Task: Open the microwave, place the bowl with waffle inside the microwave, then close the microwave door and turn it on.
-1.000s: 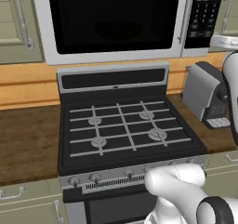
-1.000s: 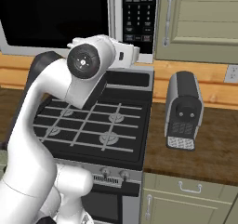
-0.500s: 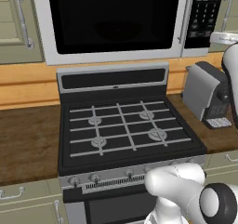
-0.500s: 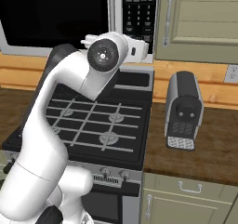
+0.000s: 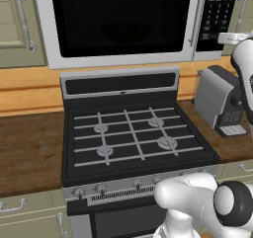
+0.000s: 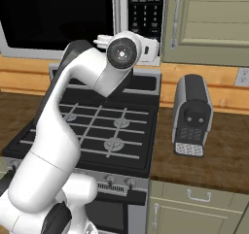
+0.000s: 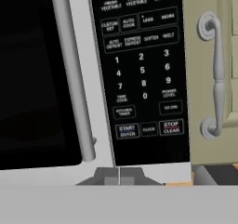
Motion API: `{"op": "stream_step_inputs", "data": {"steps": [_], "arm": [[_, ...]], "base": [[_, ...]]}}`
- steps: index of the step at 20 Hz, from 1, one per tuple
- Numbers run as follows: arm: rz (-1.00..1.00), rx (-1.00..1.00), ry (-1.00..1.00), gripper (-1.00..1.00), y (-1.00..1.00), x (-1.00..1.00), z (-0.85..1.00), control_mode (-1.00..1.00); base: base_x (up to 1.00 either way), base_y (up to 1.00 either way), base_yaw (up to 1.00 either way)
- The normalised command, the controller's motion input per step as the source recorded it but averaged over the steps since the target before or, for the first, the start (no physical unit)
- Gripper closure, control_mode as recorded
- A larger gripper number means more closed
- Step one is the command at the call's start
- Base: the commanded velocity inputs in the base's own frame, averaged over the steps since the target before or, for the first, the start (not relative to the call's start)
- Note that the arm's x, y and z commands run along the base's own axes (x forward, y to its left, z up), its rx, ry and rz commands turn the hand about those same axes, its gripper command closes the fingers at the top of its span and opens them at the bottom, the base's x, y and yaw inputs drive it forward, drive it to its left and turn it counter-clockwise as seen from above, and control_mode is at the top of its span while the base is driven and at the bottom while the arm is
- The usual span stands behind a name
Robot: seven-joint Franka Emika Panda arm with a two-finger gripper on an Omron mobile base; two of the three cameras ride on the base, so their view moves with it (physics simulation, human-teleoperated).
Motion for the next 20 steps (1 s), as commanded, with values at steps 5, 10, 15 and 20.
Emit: {"op": "stream_step_inputs", "data": {"steps": [5, 10, 15, 20], "arm": [[0.06, 0.00, 0.00, 1.00, -0.07, 0.38, -0.04, -1.00], [0.04, 0.00, 0.00, 1.00, 0.00, 0.39, 0.00, -1.00], [0.06, 0.00, 0.00, 1.00, 0.00, 0.24, -0.06, -1.00], [0.05, 0.00, 0.00, 1.00, 0.06, 0.24, -0.07, -1.00]], "base": [[0.00, 0.00, 0.00], [0.00, 0.00, 0.00], [0.00, 0.00, 0.00], [0.00, 0.00, 0.00]]}}
